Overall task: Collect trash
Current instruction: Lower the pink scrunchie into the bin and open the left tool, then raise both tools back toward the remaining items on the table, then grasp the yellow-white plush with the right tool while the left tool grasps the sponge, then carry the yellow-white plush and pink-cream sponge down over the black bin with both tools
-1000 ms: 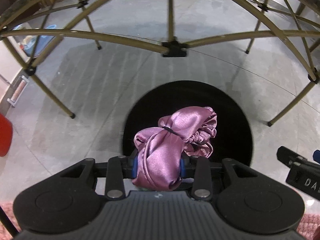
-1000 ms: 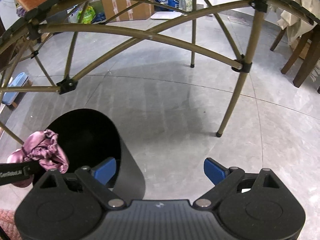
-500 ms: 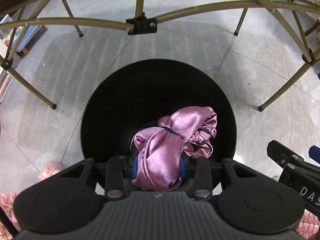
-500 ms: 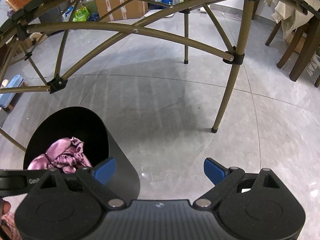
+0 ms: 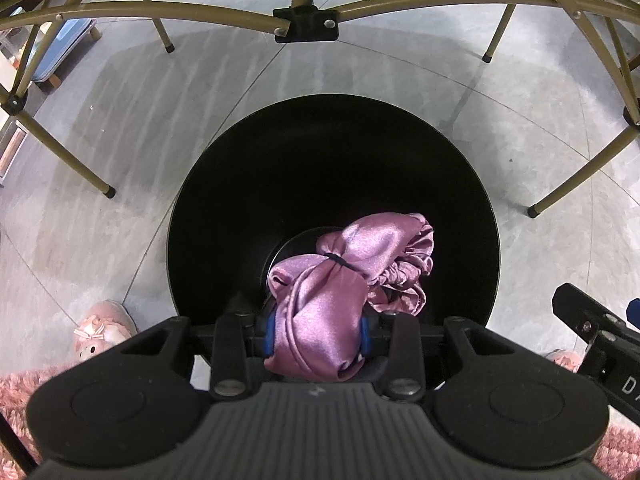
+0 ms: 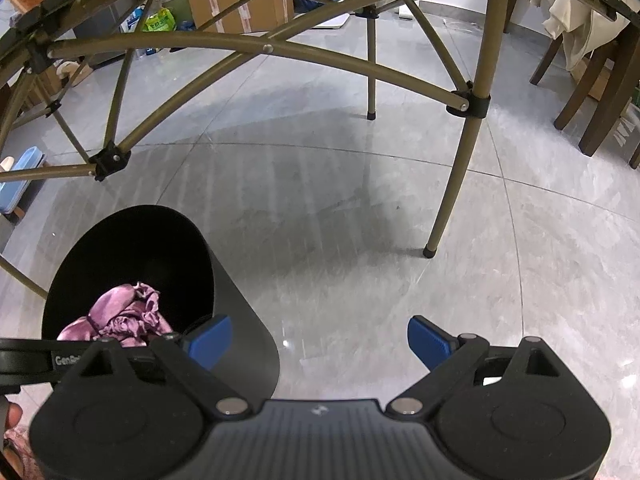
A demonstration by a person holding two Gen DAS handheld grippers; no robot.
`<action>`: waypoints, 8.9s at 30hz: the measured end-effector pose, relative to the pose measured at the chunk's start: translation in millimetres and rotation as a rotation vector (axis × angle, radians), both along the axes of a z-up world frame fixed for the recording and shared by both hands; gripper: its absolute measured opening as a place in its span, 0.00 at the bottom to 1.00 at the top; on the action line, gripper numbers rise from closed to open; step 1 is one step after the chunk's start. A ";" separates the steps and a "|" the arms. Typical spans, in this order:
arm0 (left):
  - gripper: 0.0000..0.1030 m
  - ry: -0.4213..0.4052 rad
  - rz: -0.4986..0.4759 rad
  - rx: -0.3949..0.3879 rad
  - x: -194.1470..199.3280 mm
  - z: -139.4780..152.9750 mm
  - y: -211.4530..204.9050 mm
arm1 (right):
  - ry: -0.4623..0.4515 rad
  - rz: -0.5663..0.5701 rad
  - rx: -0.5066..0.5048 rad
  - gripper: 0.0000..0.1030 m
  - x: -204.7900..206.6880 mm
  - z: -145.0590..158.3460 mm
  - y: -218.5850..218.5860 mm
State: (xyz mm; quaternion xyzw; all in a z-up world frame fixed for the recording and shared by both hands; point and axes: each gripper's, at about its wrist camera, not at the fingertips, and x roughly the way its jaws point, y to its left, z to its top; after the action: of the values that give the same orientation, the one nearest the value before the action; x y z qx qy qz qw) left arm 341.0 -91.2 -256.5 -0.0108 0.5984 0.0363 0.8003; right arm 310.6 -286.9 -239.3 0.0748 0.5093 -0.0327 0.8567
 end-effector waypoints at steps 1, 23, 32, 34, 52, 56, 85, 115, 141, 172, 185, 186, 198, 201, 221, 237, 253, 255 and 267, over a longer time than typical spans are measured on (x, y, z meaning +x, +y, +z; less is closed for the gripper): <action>0.35 -0.002 -0.002 -0.001 -0.1 0.6 0.0 | 0.001 0.000 0.000 0.92 -0.2 -0.4 0.2; 0.98 0.052 0.023 -0.041 1.2 -0.7 3.5 | -0.006 -0.012 0.013 0.92 -2.6 -0.2 -0.4; 0.98 0.050 0.017 -0.036 -0.5 -0.8 3.0 | -0.005 -0.011 0.013 0.92 -2.6 -0.5 -0.2; 0.98 0.049 0.017 -0.035 -0.3 -0.7 3.1 | -0.005 -0.010 0.013 0.92 -2.6 -0.3 -0.4; 0.98 -0.046 0.011 0.005 -2.8 20.3 2.4 | -0.049 -0.012 0.016 0.92 -5.8 11.3 -3.1; 0.98 -0.135 0.009 0.021 -5.7 39.7 4.1 | -0.109 -0.011 0.013 0.92 -7.2 24.8 -3.4; 1.00 -0.797 0.120 0.030 -7.5 191.1 66.7 | -0.823 0.189 -0.105 1.00 0.9 197.4 42.9; 1.00 -0.885 0.201 0.025 102.6 225.5 95.7 | -0.761 0.079 -0.068 0.93 181.2 184.8 82.1; 1.00 -0.900 0.060 0.021 144.2 207.1 52.2 | -0.764 0.033 0.131 0.51 202.5 180.1 31.2; 0.33 -0.895 -0.100 0.066 149.8 202.8 21.4 | -0.791 0.013 0.173 0.51 195.1 169.3 13.1; 0.52 -0.859 -0.135 0.117 157.4 193.2 10.8 | -0.769 0.008 0.172 0.51 197.8 172.6 15.3; 0.44 -0.857 -0.143 0.118 157.7 191.9 10.0 | -0.767 0.009 0.170 0.51 198.5 173.1 16.2; 0.30 -0.956 -0.118 0.160 141.4 201.5 2.0 | -0.765 0.002 0.161 0.51 203.1 177.3 18.0; 0.30 -0.964 -0.111 0.156 140.2 205.0 3.2 | -0.768 0.002 0.161 0.51 202.4 176.2 19.1; 0.30 -1.006 -0.065 0.090 66.8 236.0 24.6 | -0.879 0.071 0.110 0.51 117.5 202.2 22.5; 0.30 -0.948 -0.030 0.009 -39.4 243.0 57.8 | -0.859 0.167 0.050 0.51 -1.9 220.5 29.3; 0.30 -0.848 -0.126 0.053 -127.6 223.9 59.6 | -0.763 0.184 0.052 0.51 -107.2 203.5 34.1; 0.30 -0.832 -0.131 0.056 -135.8 219.2 60.4 | -0.751 0.187 0.046 0.51 -115.4 199.8 35.3; 0.30 -0.693 -0.152 0.077 -151.9 172.2 69.6 | -0.638 0.187 0.043 0.51 -129.2 160.2 33.6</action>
State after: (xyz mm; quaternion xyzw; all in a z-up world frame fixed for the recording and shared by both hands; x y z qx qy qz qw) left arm 189.1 -21.6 -84.3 0.0521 0.2888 -0.0066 0.9559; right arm 181.4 -253.3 -79.2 0.0521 0.2204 0.0819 0.9706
